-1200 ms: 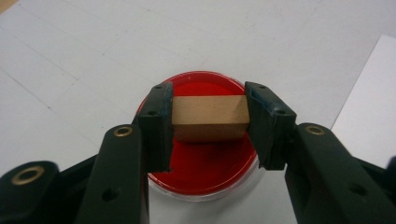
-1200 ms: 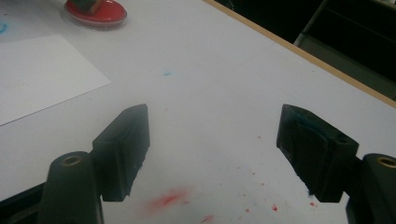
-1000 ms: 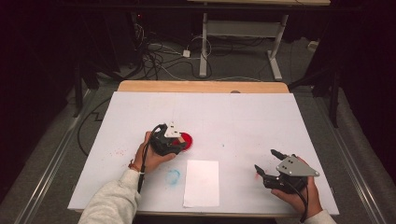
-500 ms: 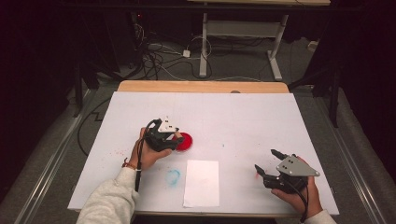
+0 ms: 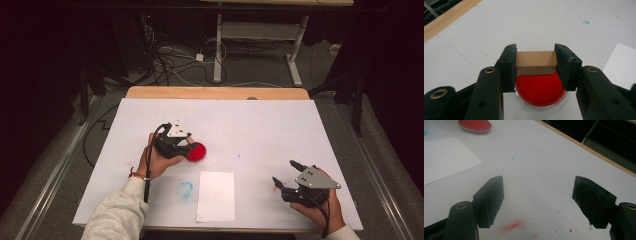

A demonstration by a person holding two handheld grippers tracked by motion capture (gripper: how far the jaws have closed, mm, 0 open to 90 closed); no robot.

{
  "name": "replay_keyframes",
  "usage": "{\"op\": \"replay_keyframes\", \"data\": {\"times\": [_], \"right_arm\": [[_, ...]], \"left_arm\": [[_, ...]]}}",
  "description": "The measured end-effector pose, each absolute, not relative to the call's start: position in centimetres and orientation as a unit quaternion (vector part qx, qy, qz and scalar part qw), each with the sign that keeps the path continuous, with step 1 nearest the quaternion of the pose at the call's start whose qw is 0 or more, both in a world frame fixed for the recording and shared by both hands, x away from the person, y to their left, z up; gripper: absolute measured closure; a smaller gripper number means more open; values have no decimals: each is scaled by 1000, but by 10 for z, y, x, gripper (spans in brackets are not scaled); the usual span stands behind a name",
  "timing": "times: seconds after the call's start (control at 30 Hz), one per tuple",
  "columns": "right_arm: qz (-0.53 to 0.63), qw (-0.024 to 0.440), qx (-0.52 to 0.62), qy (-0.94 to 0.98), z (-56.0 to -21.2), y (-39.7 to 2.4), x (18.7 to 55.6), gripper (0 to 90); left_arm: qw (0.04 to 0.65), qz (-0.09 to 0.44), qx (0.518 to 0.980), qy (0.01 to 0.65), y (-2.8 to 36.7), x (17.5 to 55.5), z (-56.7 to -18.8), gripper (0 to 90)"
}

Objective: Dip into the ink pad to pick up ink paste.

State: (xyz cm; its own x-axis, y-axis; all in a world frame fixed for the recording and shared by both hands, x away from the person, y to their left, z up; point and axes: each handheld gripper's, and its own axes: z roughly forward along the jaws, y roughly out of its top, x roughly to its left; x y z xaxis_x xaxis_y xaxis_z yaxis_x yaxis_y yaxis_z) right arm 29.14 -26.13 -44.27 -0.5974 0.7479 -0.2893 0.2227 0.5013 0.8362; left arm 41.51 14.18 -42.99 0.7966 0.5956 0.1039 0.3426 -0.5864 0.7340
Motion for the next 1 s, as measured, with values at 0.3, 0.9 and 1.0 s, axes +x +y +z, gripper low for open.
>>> {"op": "replay_keyframes", "data": {"times": [0.3, 0.9, 1.0], "right_arm": [[391, 325, 299, 808, -445, -260, 292, 258], [386, 321, 296, 813, -446, -259, 291, 257], [387, 322, 297, 812, -446, -259, 292, 257]], "left_arm": [[345, 148, 885, 274, 131, 422, -451, 539], [328, 134, 892, 280, 128, 425, -460, 540], [326, 128, 893, 282, 128, 427, -459, 540]]}}
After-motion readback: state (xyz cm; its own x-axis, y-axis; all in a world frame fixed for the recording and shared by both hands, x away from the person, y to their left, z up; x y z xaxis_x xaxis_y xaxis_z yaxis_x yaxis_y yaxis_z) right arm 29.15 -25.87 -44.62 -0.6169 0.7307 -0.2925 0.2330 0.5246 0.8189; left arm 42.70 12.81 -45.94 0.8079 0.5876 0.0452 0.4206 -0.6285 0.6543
